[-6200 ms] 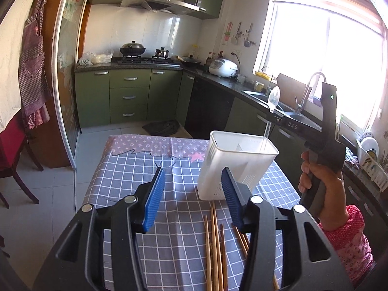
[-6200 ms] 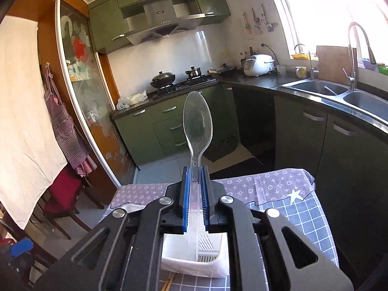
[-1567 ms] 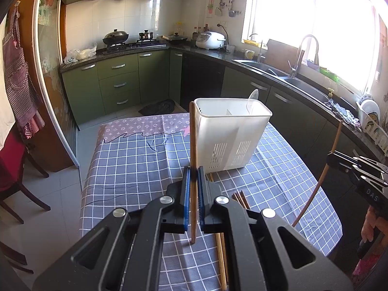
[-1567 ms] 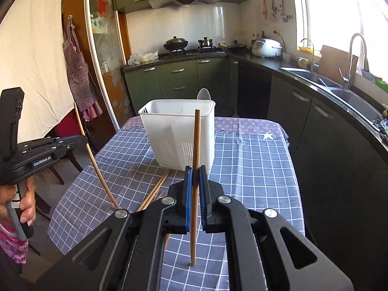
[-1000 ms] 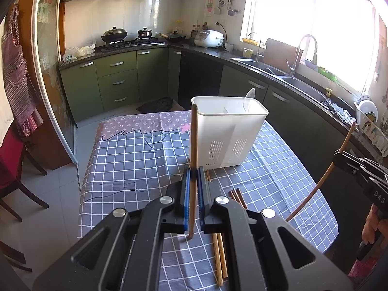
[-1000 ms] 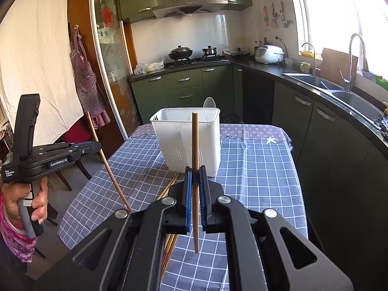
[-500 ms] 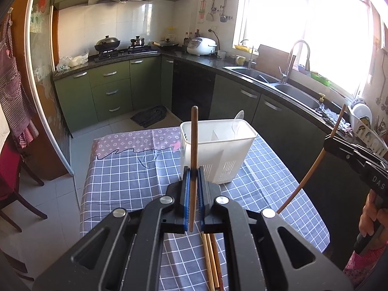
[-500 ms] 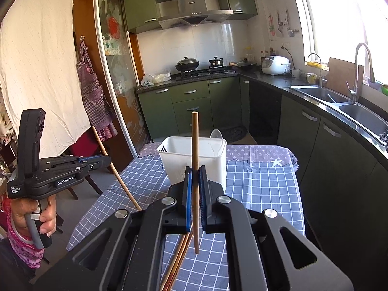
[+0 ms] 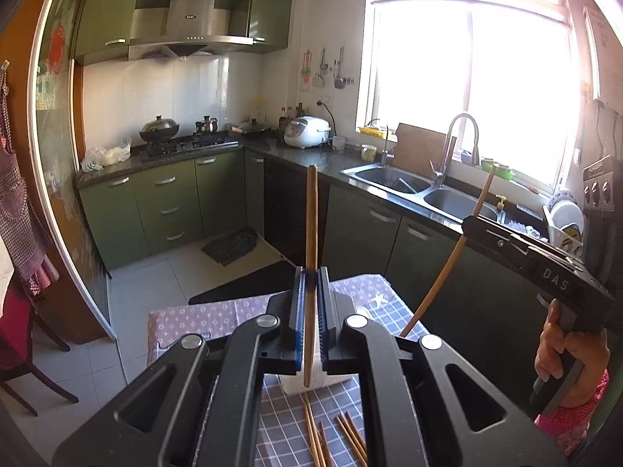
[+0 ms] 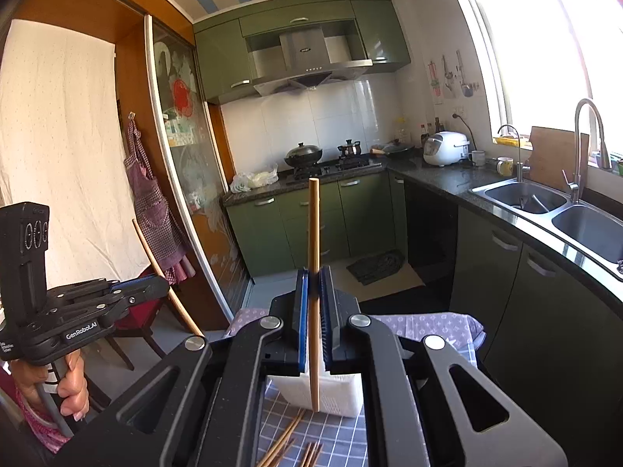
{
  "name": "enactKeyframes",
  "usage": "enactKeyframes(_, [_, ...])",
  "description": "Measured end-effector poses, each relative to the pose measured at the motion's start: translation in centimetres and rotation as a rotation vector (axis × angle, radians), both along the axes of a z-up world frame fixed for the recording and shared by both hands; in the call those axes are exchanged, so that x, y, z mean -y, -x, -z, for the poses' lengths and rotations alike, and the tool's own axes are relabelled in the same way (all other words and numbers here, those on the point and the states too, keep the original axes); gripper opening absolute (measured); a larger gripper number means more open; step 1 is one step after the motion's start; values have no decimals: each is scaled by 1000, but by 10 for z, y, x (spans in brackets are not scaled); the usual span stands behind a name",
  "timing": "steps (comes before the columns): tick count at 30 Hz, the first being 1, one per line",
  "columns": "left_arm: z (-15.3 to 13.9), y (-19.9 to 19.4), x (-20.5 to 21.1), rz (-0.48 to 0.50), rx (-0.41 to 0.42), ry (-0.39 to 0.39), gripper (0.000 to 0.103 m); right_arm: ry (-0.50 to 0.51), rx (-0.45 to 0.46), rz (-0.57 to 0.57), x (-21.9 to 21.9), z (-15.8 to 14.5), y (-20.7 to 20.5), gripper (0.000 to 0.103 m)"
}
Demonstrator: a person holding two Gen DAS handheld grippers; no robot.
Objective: Organize utensils
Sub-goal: 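Insert both chopsticks into the white holder and open both grippers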
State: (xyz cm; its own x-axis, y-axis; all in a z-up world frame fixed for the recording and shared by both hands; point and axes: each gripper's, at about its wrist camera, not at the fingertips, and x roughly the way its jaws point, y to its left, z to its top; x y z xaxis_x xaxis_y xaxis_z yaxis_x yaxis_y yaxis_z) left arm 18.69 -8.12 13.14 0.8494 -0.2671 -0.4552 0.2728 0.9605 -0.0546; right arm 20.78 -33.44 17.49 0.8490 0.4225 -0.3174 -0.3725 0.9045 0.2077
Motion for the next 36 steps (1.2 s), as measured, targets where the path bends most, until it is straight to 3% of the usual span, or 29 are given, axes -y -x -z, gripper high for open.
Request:
enactKeyframes(6, [4, -40, 10, -60, 38, 7, 6, -17, -11, 49, 1, 2, -50, 7])
enactKeyframes(14, [67, -82, 12, -93, -117, -11, 6, 31, -136, 52, -9, 61, -94, 7])
enactKeyframes(20, [87, -84, 3, -102, -163, -12, 6, 21, -186, 42, -4, 88, -104, 9])
enactKeyframes(27, [82, -72, -8, -106, -168, 9, 8, -7, -168, 26, 3, 84, -82, 13])
enactKeyframes(31, [76, -50, -11, -90, -160, 8, 19, 4, -149, 25, 7, 82, -46, 17])
enactKeyframes(36, [102, -24, -10, -66, -247, -14, 20, 91, -196, 51, 9, 122, -1, 26])
